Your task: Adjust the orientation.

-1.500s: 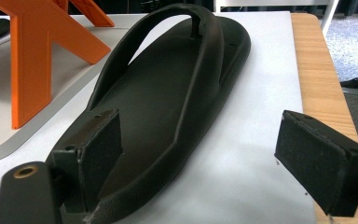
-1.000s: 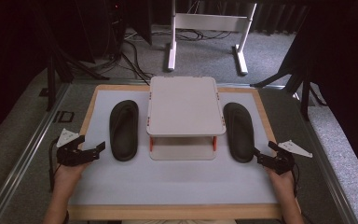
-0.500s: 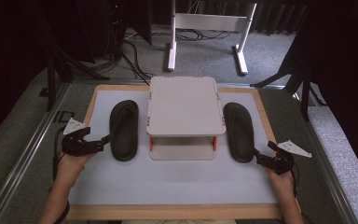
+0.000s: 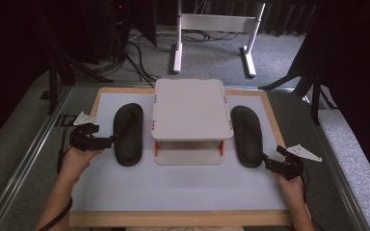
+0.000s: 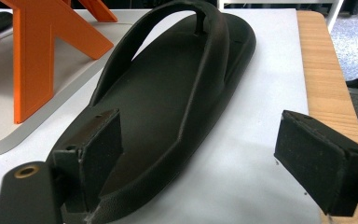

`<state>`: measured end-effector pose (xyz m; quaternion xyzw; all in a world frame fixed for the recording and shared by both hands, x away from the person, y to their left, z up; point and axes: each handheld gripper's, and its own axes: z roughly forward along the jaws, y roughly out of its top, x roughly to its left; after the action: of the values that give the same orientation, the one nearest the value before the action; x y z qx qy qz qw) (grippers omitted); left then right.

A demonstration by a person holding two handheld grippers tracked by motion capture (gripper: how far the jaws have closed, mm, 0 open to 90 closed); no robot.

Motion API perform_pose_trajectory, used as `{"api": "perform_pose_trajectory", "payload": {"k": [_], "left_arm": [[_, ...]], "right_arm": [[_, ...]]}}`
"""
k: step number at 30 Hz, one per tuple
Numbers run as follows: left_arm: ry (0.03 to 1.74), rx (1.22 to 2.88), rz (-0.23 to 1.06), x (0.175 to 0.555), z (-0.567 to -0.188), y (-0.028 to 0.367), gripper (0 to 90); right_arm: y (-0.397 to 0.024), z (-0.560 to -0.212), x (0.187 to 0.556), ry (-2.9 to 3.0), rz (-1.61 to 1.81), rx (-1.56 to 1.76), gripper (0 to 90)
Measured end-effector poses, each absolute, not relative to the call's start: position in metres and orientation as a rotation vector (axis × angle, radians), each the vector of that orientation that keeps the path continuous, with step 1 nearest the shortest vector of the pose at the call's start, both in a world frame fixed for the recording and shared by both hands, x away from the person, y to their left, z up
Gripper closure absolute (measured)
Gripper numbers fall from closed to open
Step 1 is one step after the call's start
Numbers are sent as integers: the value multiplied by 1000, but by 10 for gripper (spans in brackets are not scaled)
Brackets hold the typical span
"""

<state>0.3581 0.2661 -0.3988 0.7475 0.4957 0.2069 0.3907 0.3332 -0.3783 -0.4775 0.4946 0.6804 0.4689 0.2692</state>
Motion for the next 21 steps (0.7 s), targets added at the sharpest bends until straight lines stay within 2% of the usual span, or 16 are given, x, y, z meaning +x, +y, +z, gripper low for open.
{"api": "perform_pose_trajectory", "payload": {"k": [21], "left_arm": [[1314, 1926, 401, 409, -402, 255, 163]], "right_arm": [[-379, -478, 334, 1838, 1273, 1351, 144]]}}
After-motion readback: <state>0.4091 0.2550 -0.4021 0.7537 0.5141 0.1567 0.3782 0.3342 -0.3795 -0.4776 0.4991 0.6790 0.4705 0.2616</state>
